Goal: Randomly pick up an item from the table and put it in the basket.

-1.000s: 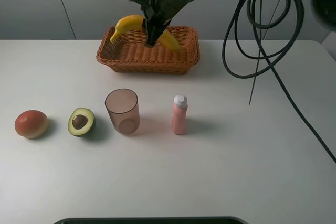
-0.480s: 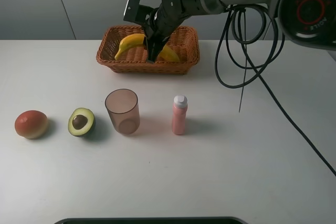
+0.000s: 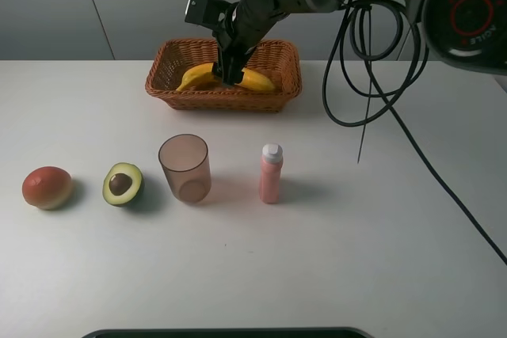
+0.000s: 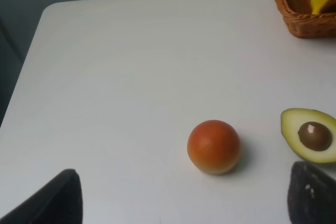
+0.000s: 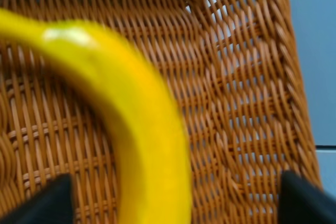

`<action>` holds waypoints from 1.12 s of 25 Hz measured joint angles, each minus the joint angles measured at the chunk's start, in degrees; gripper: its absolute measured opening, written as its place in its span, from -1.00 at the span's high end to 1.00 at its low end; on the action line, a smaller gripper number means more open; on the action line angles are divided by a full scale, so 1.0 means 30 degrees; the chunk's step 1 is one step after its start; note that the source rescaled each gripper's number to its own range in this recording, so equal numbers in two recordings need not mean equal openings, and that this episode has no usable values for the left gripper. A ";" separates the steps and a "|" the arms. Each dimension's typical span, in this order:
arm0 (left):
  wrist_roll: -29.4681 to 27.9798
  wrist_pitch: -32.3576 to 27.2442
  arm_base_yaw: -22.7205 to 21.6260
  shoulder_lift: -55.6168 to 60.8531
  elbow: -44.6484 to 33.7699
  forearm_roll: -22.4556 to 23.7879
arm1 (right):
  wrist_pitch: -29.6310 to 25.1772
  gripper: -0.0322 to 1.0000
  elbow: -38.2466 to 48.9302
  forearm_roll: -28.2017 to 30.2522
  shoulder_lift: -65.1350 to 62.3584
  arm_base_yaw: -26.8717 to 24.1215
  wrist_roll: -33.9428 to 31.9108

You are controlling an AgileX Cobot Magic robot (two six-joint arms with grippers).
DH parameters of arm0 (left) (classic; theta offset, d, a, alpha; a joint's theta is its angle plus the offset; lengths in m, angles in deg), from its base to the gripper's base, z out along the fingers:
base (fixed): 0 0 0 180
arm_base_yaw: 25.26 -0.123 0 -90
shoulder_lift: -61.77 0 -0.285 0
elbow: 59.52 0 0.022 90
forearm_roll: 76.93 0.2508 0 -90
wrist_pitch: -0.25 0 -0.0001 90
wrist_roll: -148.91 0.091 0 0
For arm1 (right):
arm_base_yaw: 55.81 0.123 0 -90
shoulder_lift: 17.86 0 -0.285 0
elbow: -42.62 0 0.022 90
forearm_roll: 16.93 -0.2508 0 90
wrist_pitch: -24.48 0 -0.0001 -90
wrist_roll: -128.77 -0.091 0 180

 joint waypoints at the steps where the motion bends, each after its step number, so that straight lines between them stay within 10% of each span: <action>1: 0.0000 0.0000 0.0000 0.0000 0.0000 0.0000 | 0.0002 -0.93 -0.0037 0.0049 -0.0208 0.0000 -0.0031; 10: 0.0000 0.0000 0.0000 0.0000 0.0000 0.0000 | -0.3120 -0.99 -0.0239 0.2181 -0.4548 0.0000 -0.2688; 19: 0.0000 0.0000 0.0000 0.0000 0.0000 0.0000 | -1.2719 -0.99 -0.0328 0.2673 -1.1426 -0.1708 -0.9056; 28: 0.0000 0.0000 0.0000 0.0000 0.0000 0.0000 | -1.3537 -0.99 0.6170 0.2674 -2.0362 -0.4395 -1.6024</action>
